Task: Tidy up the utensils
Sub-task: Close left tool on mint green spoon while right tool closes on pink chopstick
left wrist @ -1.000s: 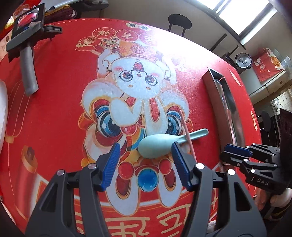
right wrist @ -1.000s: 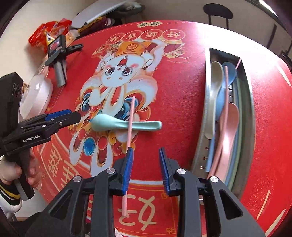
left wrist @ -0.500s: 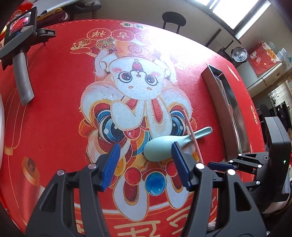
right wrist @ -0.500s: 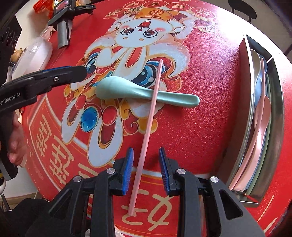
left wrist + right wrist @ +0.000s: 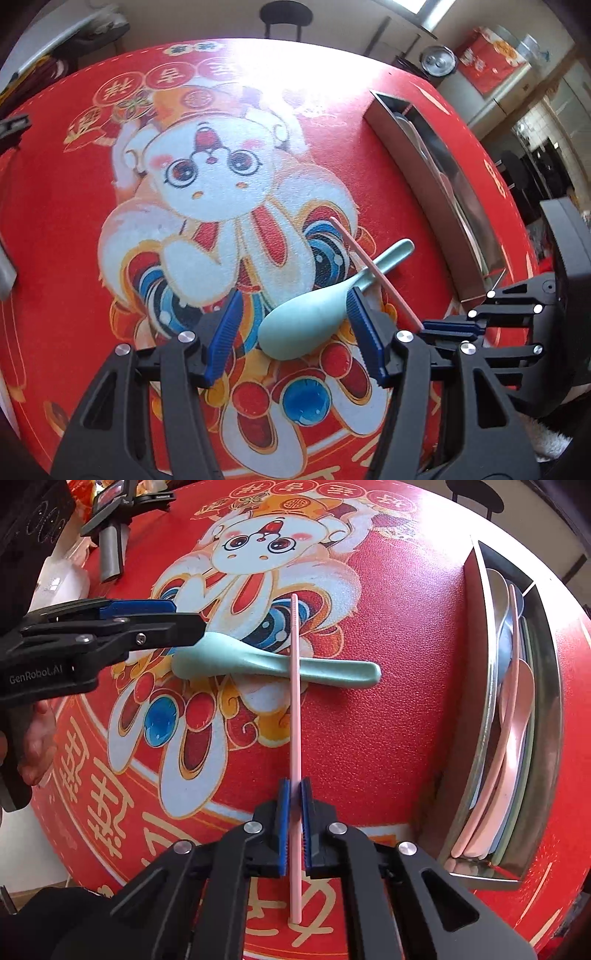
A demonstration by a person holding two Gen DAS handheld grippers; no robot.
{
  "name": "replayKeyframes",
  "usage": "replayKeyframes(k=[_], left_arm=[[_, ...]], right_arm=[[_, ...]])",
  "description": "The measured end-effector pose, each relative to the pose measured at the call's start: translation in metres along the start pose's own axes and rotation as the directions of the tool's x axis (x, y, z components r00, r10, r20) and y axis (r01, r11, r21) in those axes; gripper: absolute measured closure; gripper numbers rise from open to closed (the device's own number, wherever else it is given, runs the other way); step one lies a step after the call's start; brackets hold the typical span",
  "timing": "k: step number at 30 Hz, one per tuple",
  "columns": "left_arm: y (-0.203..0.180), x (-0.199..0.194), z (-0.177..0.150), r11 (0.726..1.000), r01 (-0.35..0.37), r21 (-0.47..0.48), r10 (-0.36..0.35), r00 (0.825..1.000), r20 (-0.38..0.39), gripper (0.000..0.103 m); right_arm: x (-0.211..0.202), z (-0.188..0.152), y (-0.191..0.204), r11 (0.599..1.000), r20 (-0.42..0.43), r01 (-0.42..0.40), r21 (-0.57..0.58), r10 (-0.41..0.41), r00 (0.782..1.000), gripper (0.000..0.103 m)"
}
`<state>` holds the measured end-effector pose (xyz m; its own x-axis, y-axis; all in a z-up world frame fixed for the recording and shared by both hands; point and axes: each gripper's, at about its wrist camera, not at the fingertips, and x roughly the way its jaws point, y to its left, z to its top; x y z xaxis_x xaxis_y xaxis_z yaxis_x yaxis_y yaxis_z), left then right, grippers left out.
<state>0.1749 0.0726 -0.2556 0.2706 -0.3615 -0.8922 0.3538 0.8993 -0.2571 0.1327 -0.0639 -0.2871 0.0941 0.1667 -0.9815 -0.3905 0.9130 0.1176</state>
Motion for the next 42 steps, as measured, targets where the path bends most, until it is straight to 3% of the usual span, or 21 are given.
replayKeyframes(k=[3, 10, 14, 18, 25, 28, 42], left_arm=[[-0.012, 0.011, 0.008, 0.994, -0.016, 0.111, 0.018, 1.0, -0.015, 0.044], [-0.017, 0.028, 0.025, 0.983, 0.127, 0.132, -0.118, 0.99, -0.078, 0.047], [-0.027, 0.037, 0.023, 0.972, 0.122, 0.2, -0.098, 0.987, -0.125, 0.047], [-0.023, 0.036, 0.02, 0.972, 0.161, 0.17, -0.137, 0.98, -0.146, 0.053], [-0.019, 0.03, 0.002, 0.966, 0.21, 0.147, -0.185, 0.968, -0.168, 0.055], [-0.018, 0.029, -0.004, 0.969, 0.204, 0.138, -0.179, 0.969, -0.172, 0.066], [-0.036, 0.038, -0.009, 0.964, 0.219, 0.153, -0.188, 0.963, -0.195, 0.07]], right_arm=[[0.0, 0.0, -0.008, 0.999, 0.004, -0.005, 0.036, 0.005, 1.0, 0.097], [-0.001, -0.004, -0.015, 0.998, 0.01, -0.006, 0.069, 0.005, 1.0, 0.097], [-0.002, -0.004, -0.013, 0.997, 0.011, -0.013, 0.076, 0.012, 1.0, 0.097], [0.0, -0.004, -0.013, 0.997, 0.011, -0.017, 0.08, 0.016, 1.0, 0.097], [-0.001, -0.003, -0.016, 0.996, 0.011, -0.018, 0.083, 0.017, 1.0, 0.097], [-0.001, -0.003, -0.016, 0.996, 0.011, -0.019, 0.083, 0.018, 1.0, 0.097], [-0.001, -0.004, -0.018, 0.996, 0.012, -0.025, 0.088, 0.024, 1.0, 0.097]])
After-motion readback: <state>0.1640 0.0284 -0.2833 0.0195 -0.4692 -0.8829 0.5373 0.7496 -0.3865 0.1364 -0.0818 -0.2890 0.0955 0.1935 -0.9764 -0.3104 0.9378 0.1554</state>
